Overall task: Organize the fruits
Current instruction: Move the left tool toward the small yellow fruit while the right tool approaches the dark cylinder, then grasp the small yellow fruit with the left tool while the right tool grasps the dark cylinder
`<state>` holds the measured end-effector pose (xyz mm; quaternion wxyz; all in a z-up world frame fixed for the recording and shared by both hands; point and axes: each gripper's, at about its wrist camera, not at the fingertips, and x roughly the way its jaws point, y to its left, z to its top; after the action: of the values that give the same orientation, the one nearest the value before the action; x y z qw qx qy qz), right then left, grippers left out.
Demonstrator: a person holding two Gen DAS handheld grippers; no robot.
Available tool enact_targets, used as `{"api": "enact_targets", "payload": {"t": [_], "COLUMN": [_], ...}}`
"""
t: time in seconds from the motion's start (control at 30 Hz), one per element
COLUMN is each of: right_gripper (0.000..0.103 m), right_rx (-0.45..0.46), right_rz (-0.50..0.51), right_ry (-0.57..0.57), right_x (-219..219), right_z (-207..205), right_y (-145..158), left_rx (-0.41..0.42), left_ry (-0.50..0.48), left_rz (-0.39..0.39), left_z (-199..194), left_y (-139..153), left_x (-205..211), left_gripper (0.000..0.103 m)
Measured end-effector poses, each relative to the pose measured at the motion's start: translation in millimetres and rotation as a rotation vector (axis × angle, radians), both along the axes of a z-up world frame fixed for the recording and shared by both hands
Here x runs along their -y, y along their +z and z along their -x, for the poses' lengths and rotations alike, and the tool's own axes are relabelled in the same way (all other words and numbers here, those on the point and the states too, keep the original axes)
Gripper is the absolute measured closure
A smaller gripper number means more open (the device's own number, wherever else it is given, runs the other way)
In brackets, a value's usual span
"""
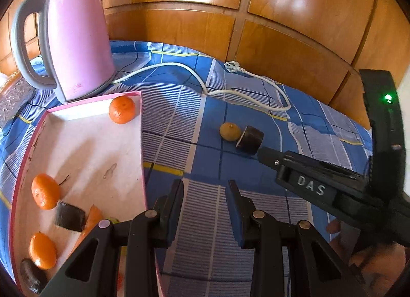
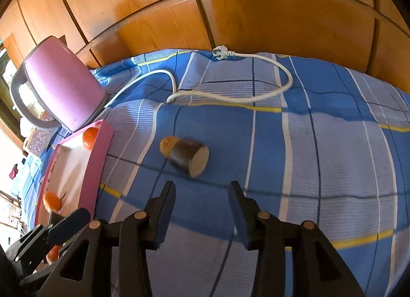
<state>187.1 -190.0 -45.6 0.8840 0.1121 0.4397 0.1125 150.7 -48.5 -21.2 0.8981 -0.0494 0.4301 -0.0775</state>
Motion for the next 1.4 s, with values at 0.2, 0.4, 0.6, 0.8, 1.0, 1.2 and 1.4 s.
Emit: {"api": "enact_targets", "payload": {"t": [0.2,0.4,0.6,0.8,1.0,1.2,1.4], "right_gripper": [0.059,0.059,0.060,0.060,0.060,0.060,0.060], "right_rx": [-0.009,-0.012,-0.013,-0.028,-0.030,-0.022,-0.008], "right_rz": [0.005,-0.006,-0.018,-0.032,-0.011,-0.015,-0.022], "right_ry": [0.030,0.031,0.035,-0.024,-0.079,-0.091,-0.091], "right_x": [-10.4,-17.1,-16.0,7.3,28.7,35.6,38.2], "right_z": [-21.4,-37.3,-38.8,-27.2,-12.7,-9.8,-9.2], "right_y": [-6.5,-10.3,-15.3,-17.1,-18.0,-18.1,-19.5], "left_rx": [-0.011,-0.015,-0.026,-0.036,-0.056,-0.061,-0.063], "left_ry": [0.004,0.007,0.007,-0.007,-0.006,-0.004,-0.019], "left_rz": [0.009,0.009,0.013,0.022,0.028,0.025,0.022], "left_z": [-11.6,-20.7,-26.2,-35.4,-49.1,-67.8,-90.1], "left_y": [-3.1,-4.1,-6.6,-7.1,-11.8,-13.8,-15.6], "left_x": [-2.7,-3.8,-3.1,5.3,10.6,17.5,29.7], "left_gripper": [0.069,0.069,0.069,0.069,0.069,0.069,0.059]}}
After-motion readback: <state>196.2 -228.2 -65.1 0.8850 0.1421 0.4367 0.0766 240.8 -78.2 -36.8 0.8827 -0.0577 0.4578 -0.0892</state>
